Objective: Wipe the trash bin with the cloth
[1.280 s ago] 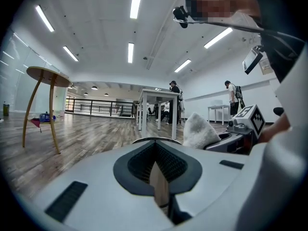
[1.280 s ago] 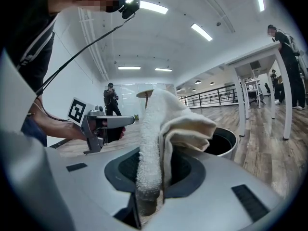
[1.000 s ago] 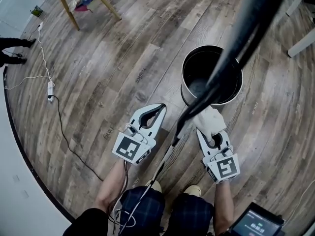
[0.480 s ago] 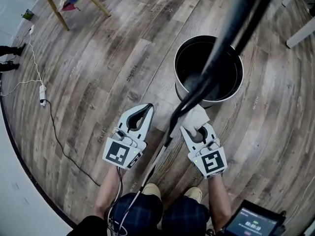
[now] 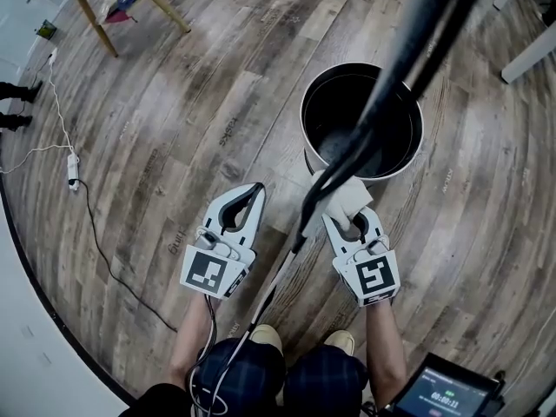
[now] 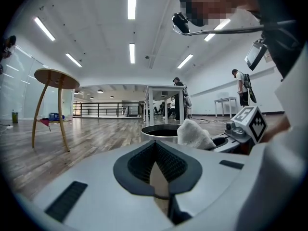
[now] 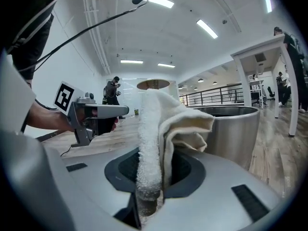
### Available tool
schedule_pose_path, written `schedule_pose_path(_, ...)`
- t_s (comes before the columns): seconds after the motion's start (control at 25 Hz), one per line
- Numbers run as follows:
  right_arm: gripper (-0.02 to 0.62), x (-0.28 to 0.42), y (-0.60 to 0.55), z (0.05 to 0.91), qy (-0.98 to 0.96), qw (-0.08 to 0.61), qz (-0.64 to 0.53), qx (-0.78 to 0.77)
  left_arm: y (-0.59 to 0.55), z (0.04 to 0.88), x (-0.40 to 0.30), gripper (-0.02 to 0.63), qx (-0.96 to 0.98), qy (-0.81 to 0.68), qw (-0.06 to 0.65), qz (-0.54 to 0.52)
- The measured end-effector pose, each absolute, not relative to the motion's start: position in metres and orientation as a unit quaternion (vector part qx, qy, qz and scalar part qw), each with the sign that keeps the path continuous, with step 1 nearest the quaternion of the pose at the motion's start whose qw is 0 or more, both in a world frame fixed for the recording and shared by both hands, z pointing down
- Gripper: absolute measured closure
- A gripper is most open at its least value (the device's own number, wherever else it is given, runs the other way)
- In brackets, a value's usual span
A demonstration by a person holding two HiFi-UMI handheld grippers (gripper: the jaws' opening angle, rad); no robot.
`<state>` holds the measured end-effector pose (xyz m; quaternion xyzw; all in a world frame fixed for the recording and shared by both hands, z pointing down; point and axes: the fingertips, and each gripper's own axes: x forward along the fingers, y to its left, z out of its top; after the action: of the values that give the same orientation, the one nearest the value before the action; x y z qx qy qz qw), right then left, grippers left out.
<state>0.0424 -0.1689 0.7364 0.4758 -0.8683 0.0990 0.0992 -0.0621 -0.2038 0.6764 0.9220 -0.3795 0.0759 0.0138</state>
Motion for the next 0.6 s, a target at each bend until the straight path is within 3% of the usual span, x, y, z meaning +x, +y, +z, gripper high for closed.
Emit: schedule_pose_path(0.6,0.506,0.159,-0.16,0.749,-0.796,0.087,0.128,0.584,-0.204,0.673,-0.05,0.609,0.926,-0.37,0.012,0.071)
